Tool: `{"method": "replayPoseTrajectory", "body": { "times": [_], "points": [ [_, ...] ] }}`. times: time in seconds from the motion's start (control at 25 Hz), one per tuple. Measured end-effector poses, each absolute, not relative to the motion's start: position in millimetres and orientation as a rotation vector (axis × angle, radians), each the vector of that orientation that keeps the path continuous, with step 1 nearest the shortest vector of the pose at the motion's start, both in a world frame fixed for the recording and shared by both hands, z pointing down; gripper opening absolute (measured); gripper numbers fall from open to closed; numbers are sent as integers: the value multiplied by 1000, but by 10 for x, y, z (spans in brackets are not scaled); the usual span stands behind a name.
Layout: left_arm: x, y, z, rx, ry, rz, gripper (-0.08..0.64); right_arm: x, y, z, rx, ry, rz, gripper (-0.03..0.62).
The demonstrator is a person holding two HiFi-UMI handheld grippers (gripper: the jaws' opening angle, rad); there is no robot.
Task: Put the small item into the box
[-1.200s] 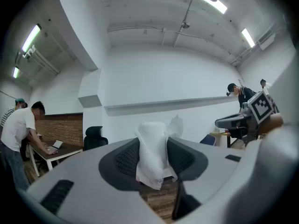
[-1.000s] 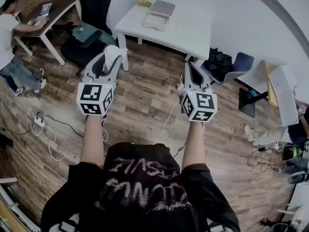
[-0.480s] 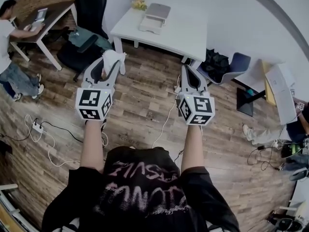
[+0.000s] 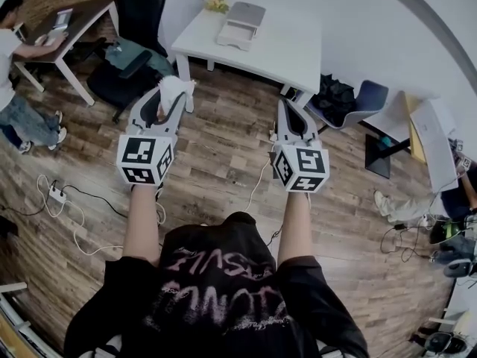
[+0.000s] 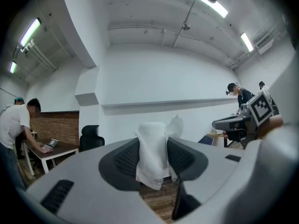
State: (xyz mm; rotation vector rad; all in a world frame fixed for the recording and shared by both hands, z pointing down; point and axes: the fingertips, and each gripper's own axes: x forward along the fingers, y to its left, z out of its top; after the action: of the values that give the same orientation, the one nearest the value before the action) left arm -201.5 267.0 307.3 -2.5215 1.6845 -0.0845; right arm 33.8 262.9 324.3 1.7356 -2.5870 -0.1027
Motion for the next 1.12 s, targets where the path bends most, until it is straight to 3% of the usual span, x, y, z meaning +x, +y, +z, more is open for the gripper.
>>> {"method": "replayPoseTrajectory", "body": {
  "times": [0.52,1.12],
  "points": [
    [-1990,2270,3203,-2550,1678,-124,178,333,2229,3399,1721,-2588,-58,11],
    [-1807,974,3306,-2541,1695,-206,178,430,824,3507,1680,-2624,-20,11]
  ]
}}
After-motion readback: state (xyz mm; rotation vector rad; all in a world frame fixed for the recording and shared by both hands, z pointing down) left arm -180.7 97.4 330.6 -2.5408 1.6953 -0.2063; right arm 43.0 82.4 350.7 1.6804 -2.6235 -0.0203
